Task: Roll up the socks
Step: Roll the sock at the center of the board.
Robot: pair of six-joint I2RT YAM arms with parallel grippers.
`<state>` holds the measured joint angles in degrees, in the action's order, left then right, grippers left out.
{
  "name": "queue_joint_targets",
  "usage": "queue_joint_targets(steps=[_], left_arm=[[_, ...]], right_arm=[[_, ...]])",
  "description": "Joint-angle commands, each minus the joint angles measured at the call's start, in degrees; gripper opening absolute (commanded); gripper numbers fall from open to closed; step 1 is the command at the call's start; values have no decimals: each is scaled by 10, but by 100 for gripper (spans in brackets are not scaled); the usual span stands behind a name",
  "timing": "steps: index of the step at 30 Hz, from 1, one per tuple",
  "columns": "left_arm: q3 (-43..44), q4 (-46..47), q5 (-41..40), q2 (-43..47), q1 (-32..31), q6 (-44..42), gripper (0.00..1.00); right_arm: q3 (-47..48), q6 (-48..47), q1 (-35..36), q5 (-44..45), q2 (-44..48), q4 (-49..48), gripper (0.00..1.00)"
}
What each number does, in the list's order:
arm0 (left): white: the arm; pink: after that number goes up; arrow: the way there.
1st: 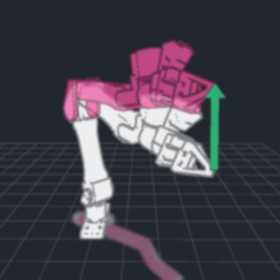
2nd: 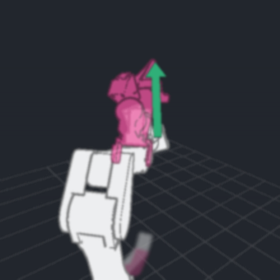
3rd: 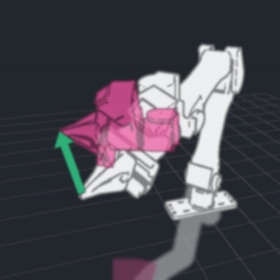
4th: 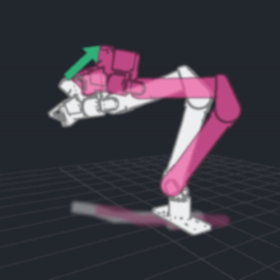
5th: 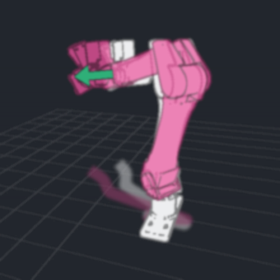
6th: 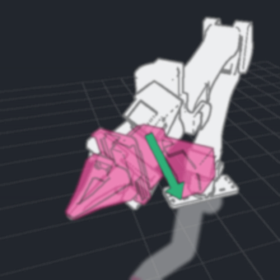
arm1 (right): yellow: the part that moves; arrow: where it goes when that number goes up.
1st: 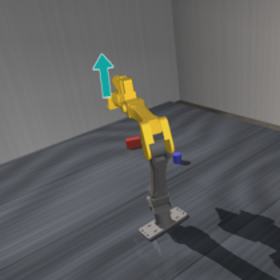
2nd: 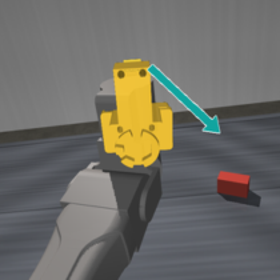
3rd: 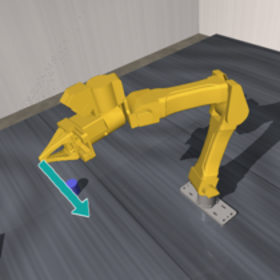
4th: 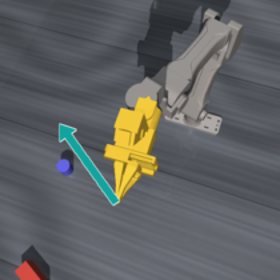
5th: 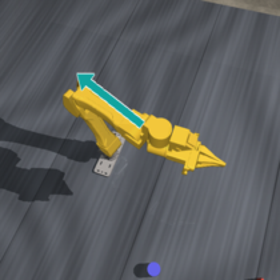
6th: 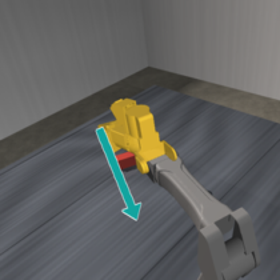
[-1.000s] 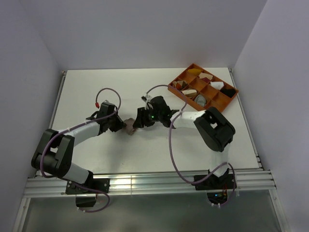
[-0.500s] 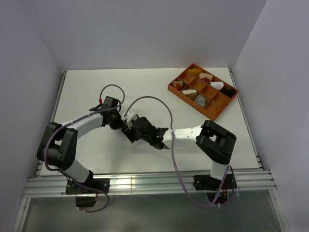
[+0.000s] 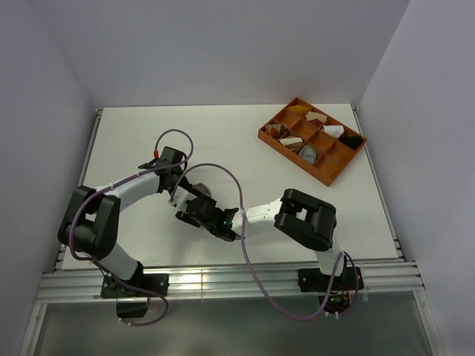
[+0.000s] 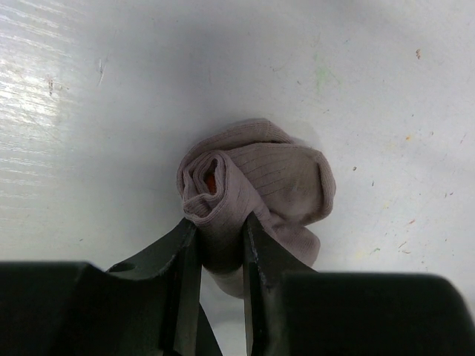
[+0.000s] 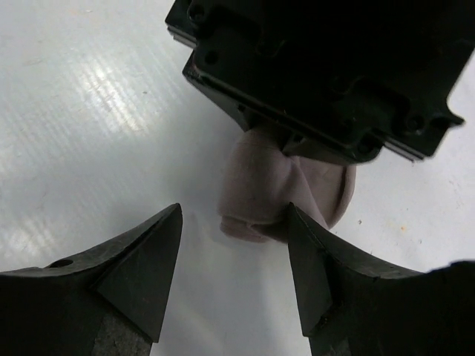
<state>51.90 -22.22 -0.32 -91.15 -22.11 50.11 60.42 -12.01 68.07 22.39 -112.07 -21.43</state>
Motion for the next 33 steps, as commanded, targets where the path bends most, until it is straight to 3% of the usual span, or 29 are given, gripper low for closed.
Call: queue_joint_targets(steps=[1,6,10,12,13,15,18,22,24,26,33], left_arm=[[12,-35,11,-18,-7,-19,1],[10,-30,19,-21,-7,-16,0],[7,-22,30,-24,-7,-13,0],[7,-16,34,-25,-7,-11,0],[7,-14,38,-25,-7,-10,0],[8,-10,39,-21,-7,-7,2],[-7,16,39,5,-7,5,10],[-14,43,38,52,4,23,36],[-21,53,38,71,14,29,43],[-28,67,32,105,26,39,58],[-92,115,8,217,69,68,67]], right_arm=[[37,-26,3,39,-22,-25,65],[50,-23,6,35,-52,-12,60],[58,-14,5,43,-68,9,45],[56,-8,5,44,-71,13,26],[52,-6,4,42,-68,17,12],[51,8,0,29,-64,25,0],[43,32,-15,-2,-46,40,0],[39,84,-50,-114,-22,80,0],[36,102,-76,-155,-15,87,0],[27,119,-94,-218,-3,89,0],[32,223,-176,-423,-13,90,0]])
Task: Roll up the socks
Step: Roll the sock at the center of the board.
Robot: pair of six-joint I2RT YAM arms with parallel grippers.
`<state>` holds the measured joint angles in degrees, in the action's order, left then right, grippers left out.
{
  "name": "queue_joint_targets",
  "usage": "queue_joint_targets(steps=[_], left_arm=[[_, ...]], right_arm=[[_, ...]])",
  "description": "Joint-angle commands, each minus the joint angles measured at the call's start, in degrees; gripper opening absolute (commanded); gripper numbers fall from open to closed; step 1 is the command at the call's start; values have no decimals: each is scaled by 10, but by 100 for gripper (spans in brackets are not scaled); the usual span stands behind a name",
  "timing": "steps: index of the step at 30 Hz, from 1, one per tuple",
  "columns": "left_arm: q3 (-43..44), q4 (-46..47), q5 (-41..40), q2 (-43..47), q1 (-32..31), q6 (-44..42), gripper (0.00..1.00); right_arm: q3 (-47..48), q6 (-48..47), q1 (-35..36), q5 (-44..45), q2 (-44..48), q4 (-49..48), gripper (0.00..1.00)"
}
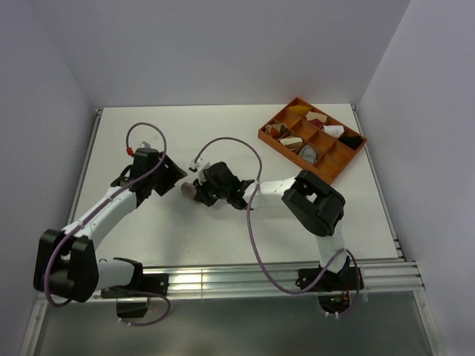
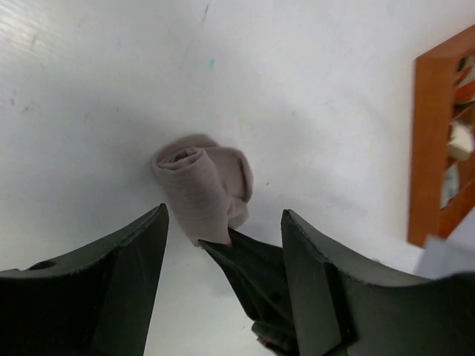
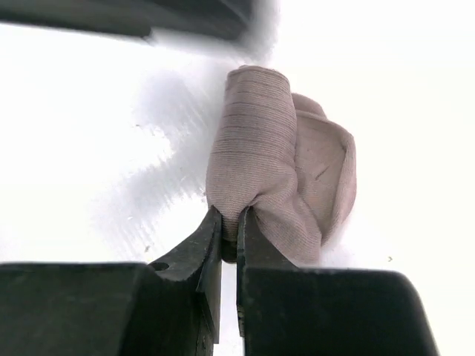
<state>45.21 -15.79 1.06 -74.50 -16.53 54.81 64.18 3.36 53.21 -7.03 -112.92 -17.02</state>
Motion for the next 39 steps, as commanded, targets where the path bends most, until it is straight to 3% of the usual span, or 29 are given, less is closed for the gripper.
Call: queue_joint_targets(steps=[1,13,17,25,39], left_arm=[[-33,57,-4,68,16,22,67],[-148,158,66,79,17,35,62],[-157,199,78,52,16,32,63],[-164,250,85,-13,5,37,63],[-179,350,30,-76,-18,26,61]], right_arm=[[-2,91,-46,-150,-16,44,0],[8,289,-149,-374,-106,-50,0],[29,325,-159,-395,-129,-31,0],[31,451,-184,-449,-176,-94,0],[49,481,-195,-459,-195,-64,0]])
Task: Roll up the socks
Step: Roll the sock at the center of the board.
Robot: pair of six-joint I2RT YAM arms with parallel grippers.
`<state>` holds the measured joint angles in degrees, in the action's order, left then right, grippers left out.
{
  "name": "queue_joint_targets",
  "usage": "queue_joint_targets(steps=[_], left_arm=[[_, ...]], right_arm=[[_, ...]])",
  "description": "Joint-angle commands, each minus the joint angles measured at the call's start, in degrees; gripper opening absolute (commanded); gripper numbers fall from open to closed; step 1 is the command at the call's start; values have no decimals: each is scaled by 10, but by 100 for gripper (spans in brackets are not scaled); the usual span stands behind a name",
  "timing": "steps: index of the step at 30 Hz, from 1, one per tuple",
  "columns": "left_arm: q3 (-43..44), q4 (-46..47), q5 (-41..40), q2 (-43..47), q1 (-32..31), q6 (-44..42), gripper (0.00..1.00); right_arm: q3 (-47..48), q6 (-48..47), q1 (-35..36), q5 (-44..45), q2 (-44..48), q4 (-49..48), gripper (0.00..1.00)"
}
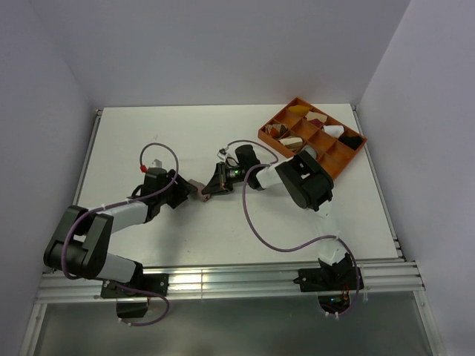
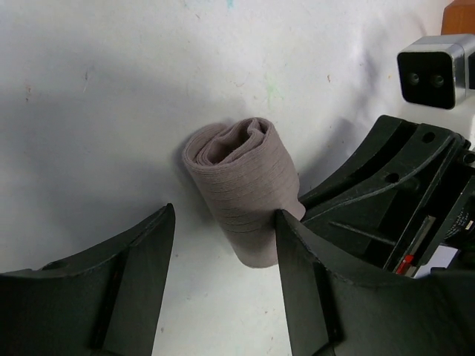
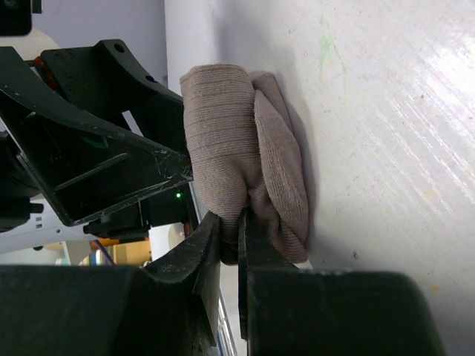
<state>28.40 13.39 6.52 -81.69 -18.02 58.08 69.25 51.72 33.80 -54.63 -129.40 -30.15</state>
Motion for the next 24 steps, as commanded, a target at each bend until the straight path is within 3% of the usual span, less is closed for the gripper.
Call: queue_joint_targets(steps=[1,12,16,24], left_arm=[[-12,66,-27,-6,-3,-9,61],[-92,205,-25,-10,-3,38,64],[-134,289,-28,12,-3,62,72],[-122,304,-25,-38,-3,63,73]], right_arm=[[-3,2,-1,17,-30,65,0],[-9,28,-7,8,-41,46,0],[-11,29,-7,7,-40,41,0],[-13,36,-8,4,-41,35,0]])
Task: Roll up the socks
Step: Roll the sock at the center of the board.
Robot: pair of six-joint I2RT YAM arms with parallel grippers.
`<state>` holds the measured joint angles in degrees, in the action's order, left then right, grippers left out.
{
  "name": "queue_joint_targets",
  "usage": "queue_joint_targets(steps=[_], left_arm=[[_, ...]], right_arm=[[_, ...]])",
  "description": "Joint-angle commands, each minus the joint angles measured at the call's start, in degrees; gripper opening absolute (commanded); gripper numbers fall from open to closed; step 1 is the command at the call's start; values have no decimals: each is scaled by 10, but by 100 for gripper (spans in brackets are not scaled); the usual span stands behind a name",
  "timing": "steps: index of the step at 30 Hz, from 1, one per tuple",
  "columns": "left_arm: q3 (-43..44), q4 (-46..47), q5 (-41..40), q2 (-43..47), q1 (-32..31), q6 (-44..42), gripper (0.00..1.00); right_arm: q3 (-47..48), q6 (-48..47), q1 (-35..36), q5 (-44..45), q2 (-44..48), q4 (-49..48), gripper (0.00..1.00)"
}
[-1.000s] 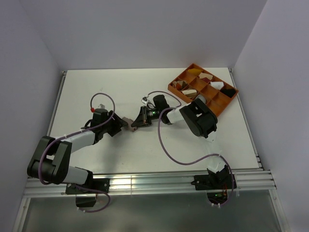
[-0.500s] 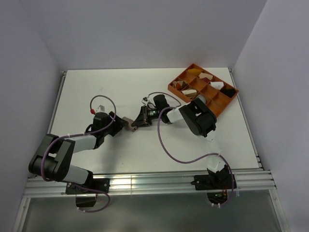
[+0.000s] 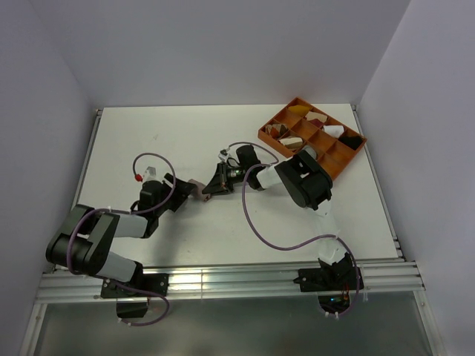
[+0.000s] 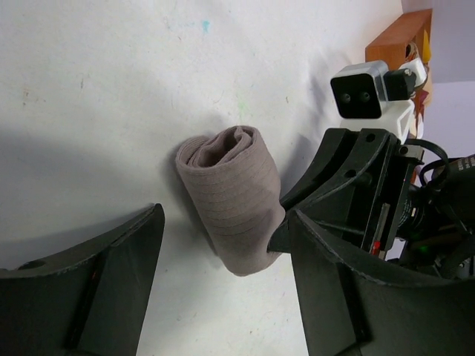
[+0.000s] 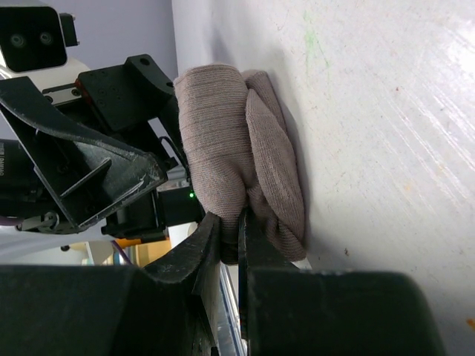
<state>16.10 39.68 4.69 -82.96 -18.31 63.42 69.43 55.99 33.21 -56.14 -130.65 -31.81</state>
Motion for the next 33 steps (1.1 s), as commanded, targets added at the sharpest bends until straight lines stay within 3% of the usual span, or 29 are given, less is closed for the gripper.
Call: queue_joint_targets(steps=[1,21,24,25,29,33], left_arm=[[3,43,-5,-33,-1,11,73],[31,42,-3,-120,6,29,66],[34,26,-1,-119,6,28,55],[37,22,0,-115,6,25,45],[58,-46,-6,-95,6,8,22],[110,-211,-25,-77,5,-22,1]], right_arm=[[-15,-9,-1,20,-28,54,0],[-25,5,-1,13,-22,29,0],[-22,-6,-1,18,-20,45,0],[-21,-9,-1,19,-20,49,0],[-16,-29,-1,32,-15,76,0],[-1,-84,-2,68,3,146,3]])
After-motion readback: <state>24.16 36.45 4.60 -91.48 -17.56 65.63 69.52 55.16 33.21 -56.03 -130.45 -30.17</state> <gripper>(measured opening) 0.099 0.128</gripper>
